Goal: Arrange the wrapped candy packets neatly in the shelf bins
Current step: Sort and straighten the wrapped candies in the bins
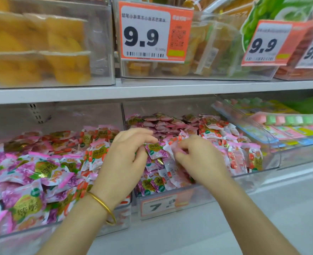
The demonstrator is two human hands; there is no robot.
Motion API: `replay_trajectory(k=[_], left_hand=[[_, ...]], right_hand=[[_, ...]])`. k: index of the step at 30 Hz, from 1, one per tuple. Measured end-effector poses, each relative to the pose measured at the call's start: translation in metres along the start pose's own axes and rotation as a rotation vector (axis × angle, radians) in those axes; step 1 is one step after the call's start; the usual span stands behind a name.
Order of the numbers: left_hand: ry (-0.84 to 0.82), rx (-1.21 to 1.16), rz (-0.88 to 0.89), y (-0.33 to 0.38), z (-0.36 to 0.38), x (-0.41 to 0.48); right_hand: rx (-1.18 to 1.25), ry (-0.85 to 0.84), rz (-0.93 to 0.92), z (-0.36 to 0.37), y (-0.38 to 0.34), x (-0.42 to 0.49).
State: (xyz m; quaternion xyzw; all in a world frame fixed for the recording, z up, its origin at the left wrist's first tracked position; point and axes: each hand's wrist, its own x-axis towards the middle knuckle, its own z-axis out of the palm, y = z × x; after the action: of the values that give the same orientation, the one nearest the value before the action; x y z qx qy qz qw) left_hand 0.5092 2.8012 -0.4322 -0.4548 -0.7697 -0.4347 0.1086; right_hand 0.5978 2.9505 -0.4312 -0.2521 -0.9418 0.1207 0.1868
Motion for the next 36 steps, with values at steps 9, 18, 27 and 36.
replay_trajectory(k=[9, 18, 27, 36], left_hand=[[-0.045, -0.024, -0.047, 0.007, -0.003, 0.000], [-0.078, -0.182, -0.095, 0.018, -0.015, -0.002], [0.077, -0.409, -0.251, -0.010, -0.068, -0.020], [0.091, 0.217, -0.309, -0.067, -0.108, -0.040]], right_hand=[[0.906, 0.125, 0.192, -0.023, 0.004, 0.004], [0.789, 0.231, -0.291, -0.028, -0.029, 0.002], [0.892, -0.035, -0.356, -0.027, -0.099, -0.004], [0.300, -0.053, -0.233, 0.008, -0.149, 0.034]])
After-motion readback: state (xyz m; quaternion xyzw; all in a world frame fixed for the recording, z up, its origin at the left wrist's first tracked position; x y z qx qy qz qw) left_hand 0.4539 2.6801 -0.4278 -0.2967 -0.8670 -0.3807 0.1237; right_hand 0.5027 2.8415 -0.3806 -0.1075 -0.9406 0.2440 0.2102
